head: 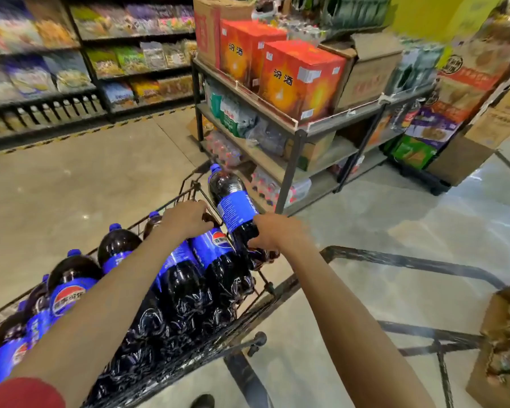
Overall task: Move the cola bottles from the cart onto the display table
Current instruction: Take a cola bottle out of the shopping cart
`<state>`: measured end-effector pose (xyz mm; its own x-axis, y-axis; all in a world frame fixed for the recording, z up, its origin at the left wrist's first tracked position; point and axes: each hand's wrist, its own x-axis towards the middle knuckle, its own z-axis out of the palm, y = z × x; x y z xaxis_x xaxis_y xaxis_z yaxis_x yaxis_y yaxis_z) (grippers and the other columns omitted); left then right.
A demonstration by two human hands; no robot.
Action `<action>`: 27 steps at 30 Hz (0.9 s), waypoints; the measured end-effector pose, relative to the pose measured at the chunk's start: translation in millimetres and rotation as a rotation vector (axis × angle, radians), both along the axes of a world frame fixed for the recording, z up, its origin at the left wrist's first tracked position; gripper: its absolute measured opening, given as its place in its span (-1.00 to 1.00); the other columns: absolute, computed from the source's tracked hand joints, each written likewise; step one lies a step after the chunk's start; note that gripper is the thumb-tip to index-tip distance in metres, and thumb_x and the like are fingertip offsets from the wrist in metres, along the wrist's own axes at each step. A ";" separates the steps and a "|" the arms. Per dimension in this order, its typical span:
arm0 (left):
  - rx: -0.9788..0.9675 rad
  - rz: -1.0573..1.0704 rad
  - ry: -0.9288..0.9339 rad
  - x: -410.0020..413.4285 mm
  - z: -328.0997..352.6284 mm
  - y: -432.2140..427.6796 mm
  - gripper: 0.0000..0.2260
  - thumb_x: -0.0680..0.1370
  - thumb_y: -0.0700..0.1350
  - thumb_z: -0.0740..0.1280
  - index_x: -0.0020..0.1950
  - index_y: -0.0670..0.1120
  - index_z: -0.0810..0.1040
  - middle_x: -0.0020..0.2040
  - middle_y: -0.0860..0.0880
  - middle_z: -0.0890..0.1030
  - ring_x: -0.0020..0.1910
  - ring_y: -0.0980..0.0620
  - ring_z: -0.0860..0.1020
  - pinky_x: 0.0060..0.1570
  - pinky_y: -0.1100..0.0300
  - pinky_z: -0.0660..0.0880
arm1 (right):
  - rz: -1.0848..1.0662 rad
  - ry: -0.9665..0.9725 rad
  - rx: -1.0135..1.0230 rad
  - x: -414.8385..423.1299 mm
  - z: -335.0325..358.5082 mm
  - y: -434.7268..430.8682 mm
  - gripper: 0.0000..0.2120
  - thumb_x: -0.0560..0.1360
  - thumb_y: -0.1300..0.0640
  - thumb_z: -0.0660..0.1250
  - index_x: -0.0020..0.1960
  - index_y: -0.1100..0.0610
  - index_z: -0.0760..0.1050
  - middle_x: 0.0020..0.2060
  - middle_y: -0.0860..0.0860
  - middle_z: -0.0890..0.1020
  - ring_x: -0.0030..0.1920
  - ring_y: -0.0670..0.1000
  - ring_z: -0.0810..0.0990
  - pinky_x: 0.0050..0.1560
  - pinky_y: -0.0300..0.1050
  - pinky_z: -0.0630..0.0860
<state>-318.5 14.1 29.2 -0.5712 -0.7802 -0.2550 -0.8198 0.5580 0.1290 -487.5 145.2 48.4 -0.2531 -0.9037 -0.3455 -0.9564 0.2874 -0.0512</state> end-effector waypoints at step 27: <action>0.798 0.681 1.030 -88.3 -72.6 -71.7 -0.19 0.36 0.11 0.61 0.42 0.01 0.18 0.13 0.06 0.51 -0.02 0.14 0.55 -0.09 0.14 0.50 | -0.304 -0.354 -0.111 -24.8 -76.9 -65.3 -0.14 0.40 -0.29 0.42 0.50 0.11 0.18 0.22 0.09 0.47 0.16 0.14 0.52 0.11 0.15 0.57</action>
